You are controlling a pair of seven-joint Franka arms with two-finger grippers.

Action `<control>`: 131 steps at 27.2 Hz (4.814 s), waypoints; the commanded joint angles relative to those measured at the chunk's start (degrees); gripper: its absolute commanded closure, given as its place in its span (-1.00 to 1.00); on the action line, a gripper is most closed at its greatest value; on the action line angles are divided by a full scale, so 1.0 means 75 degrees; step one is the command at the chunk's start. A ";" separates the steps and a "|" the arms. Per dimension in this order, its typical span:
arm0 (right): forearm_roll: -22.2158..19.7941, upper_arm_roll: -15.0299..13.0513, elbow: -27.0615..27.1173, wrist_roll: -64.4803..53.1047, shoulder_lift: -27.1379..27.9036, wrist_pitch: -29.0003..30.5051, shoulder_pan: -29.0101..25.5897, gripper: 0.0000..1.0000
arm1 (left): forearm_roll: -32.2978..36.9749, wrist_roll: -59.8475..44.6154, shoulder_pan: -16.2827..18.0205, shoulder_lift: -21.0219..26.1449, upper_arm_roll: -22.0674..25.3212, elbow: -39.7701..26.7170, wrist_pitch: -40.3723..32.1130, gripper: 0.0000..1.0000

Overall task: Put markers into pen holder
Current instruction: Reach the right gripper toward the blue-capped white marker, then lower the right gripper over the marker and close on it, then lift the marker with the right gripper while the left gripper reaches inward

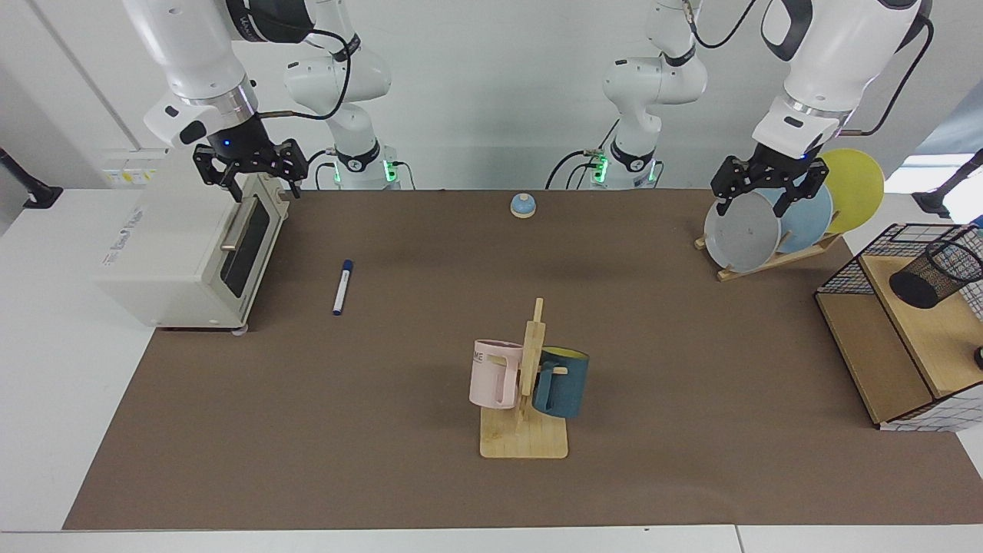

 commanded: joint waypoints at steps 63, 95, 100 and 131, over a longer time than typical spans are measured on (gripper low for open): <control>0.1082 0.0133 -0.4258 0.1258 0.1751 0.6132 0.0214 -0.98 | -0.0010 -0.0028 -0.0172 -0.0154 0.0149 -0.0004 -0.0004 -1.00; 0.1071 0.0133 -0.4153 0.1269 0.2044 0.6238 0.0061 1.00 | -0.0116 0.0007 -0.0886 -0.0471 0.0021 -0.0519 -0.0074 -1.00; 0.1106 0.0145 -0.3650 0.1807 0.1950 0.5572 0.0061 1.00 | -0.0127 0.0603 -0.1097 -0.0447 -0.0003 -0.0788 0.0031 -1.00; 0.3589 0.0192 -0.0051 0.9037 0.1868 0.2300 0.1631 1.00 | -0.2001 0.5187 -0.1964 -0.0306 -0.0038 -0.1351 0.1051 -1.00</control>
